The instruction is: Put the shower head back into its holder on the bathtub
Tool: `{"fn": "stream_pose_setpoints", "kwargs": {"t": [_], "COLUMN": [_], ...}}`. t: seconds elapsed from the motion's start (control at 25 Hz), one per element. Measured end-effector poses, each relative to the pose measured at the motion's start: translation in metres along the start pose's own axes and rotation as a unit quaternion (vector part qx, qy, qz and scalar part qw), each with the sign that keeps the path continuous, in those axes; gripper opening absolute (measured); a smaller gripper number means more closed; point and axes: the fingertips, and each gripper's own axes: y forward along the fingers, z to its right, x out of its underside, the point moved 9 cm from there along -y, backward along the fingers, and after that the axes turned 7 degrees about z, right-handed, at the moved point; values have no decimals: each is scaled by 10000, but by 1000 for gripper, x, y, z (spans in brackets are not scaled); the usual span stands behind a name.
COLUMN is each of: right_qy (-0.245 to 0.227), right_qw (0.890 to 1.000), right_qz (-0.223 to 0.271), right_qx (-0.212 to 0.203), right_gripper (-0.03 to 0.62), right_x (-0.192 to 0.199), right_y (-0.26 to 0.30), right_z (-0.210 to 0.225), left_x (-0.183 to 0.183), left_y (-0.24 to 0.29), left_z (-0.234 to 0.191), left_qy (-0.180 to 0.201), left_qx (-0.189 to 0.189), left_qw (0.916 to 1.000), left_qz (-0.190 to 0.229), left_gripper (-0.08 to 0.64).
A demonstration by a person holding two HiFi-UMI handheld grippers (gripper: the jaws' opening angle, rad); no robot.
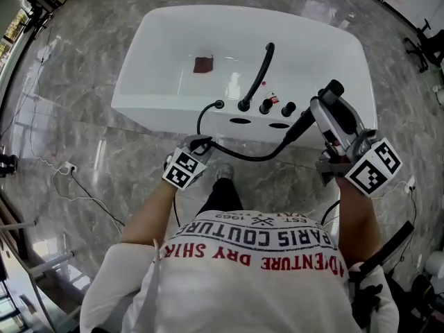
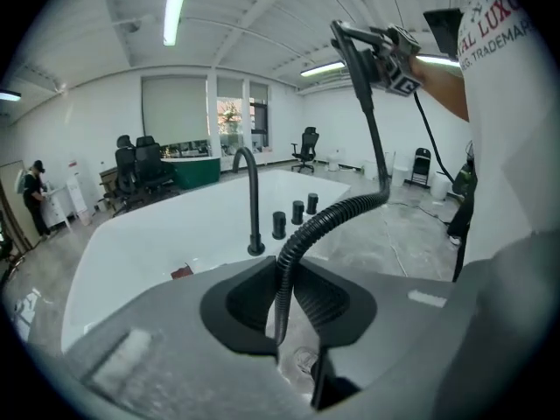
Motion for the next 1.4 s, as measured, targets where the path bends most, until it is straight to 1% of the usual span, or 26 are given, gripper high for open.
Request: {"fn": "stream_pose_setpoints", "kwargs": {"t": [0.12, 0.24, 0.36, 0.52, 0.68, 0.84, 1.04, 1.28, 1.4], "right_qy": [244, 526, 675, 616, 552, 585, 477, 340, 265], "right_qw": [9997, 9986, 9976, 9978, 9982, 9977, 9978, 9970, 9964], "right_qz": [-96, -8, 149, 207, 199, 323, 447, 589, 592], "right_qx": [11, 75, 87, 87, 90, 103, 118, 381, 547], "right_gripper": [141, 140, 140, 140, 140, 140, 140, 140, 140], "right_x": [15, 26, 29, 28, 24, 23, 14, -11, -22], "right_y": [-11, -24, -33, -35, -30, -31, -19, -1, 9], "right_z": [-2, -4, -5, -9, -11, -10, -9, 7, 15], "left_x": [-29, -54, -76, -106, -144, -171, -205, -249, -267], "left_y": [-13, -27, -38, -48, -51, -51, -47, -24, -7], "left_z": [-13, -19, -23, -26, -27, -28, -46, -71, -83], "left_qy": [109, 425, 630, 925, 1244, 1332, 1521, 1705, 1679], "left_qx": [-346, -583, -714, -790, -700, -619, -519, -214, -30], "left_qw": [9989, 9960, 9926, 9883, 9832, 9790, 9737, 9685, 9678], "left_qz": [300, 524, 748, 915, 1135, 1411, 1617, 1800, 1877], "left_gripper": [62, 61, 61, 61, 61, 61, 61, 61, 61]}}
